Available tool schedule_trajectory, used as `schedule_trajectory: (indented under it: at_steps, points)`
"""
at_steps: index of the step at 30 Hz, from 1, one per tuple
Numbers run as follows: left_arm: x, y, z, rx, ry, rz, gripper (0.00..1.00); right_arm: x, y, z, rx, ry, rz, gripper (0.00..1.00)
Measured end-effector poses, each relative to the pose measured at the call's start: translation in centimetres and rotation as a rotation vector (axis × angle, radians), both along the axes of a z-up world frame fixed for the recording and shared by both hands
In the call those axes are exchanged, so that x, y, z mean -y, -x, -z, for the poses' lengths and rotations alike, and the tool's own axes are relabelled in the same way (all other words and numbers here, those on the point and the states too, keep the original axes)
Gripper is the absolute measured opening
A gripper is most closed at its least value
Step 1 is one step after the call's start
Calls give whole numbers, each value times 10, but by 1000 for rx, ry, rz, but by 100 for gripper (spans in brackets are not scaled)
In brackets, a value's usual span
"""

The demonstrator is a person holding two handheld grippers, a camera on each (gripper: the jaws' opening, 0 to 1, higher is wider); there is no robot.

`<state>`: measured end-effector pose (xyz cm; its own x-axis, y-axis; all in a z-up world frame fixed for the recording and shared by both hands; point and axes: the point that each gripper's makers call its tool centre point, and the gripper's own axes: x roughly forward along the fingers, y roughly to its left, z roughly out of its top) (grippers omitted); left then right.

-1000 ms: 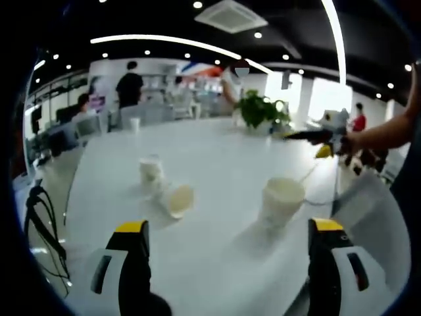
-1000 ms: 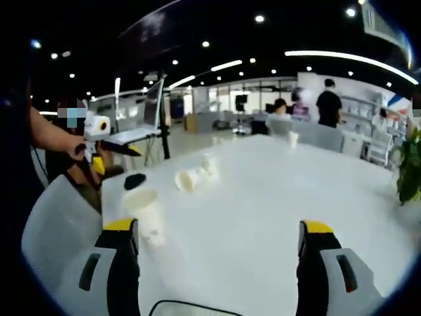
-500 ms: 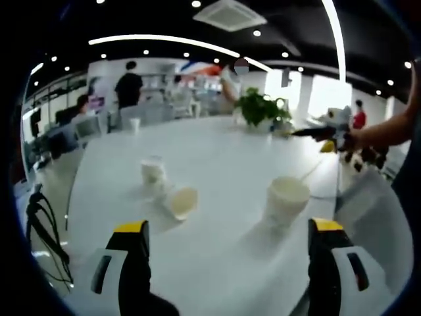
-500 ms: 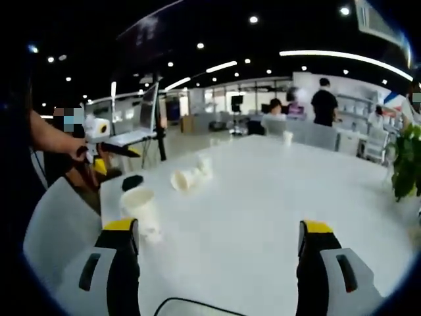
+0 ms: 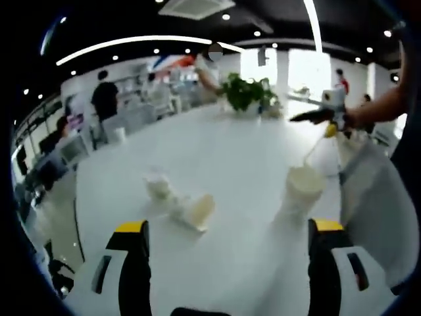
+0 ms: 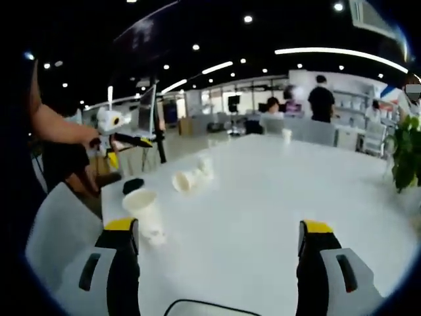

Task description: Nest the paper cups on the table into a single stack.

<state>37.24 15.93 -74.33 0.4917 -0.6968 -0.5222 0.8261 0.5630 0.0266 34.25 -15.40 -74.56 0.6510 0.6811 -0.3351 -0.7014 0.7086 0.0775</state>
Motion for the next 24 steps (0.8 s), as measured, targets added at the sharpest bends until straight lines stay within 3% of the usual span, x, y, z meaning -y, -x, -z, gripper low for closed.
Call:
schedule_trajectory:
  at_steps: [1, 7, 16, 22, 24]
  points:
    - [-3, -5, 2, 15, -55, 34, 99, 0, 0, 0, -2, -5, 4, 100]
    - [3, -21, 6, 67, -179, 190, 99, 4, 0, 3, -9, -12, 22, 100]
    - [11, -41, 18, 60, -280, 317, 99, 3, 2, 8, -24, -18, 41, 100]
    - [13, -48, 30, 115, -477, 518, 99, 2, 3, 12, -32, -19, 40, 99]
    - [14, -51, 34, 126, -514, 578, 99, 2, 4, 14, -37, -19, 41, 99]
